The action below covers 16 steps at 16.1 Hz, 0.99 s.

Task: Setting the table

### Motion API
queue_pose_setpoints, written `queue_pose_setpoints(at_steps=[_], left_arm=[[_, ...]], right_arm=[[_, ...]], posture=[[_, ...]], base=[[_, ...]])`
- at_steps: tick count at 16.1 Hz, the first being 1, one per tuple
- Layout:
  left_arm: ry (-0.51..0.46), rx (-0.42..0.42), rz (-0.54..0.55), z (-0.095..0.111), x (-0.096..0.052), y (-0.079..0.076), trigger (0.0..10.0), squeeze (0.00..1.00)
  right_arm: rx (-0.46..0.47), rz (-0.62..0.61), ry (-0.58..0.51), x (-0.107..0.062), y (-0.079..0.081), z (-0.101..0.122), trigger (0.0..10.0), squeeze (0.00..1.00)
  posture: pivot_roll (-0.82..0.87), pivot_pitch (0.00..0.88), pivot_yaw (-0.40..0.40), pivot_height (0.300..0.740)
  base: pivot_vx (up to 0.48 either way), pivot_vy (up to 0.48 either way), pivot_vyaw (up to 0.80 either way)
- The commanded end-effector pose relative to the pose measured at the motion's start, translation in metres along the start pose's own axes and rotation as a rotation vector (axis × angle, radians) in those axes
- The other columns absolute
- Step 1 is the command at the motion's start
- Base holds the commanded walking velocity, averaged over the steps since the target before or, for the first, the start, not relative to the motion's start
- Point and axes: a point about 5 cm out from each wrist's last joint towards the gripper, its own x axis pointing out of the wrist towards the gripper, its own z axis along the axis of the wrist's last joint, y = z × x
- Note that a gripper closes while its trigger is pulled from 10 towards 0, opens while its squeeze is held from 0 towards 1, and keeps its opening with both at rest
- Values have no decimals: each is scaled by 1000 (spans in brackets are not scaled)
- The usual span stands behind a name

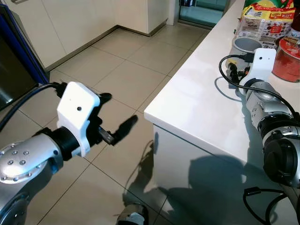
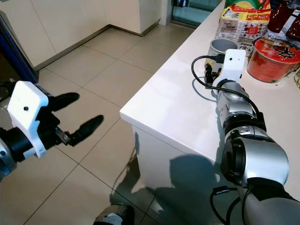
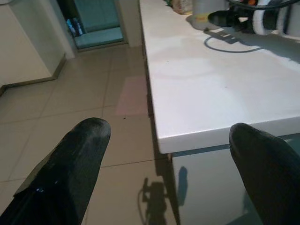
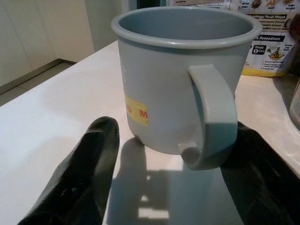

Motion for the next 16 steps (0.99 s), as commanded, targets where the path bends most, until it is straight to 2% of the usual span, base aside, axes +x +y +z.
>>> queue_pose_setpoints(at_steps=[1, 8, 16], left_arm=[[-6, 1, -11, 1, -3, -2, 10000, 0], [-6, 3, 7, 3, -6, -1, 10000, 0], [-15, -2, 11, 4, -3, 0, 10000, 0]], right_arm=[[-12, 2, -16, 2, 3, 9, 0, 0], [-13, -16, -10, 2, 4, 8, 0, 0], [-19, -13, -12, 3, 4, 10, 0, 0]], posture=[[479, 120, 62, 740], [494, 113, 50, 740], [488, 91, 36, 740]], base=[[0, 0, 0], [0, 0, 0], [0, 0, 0]])
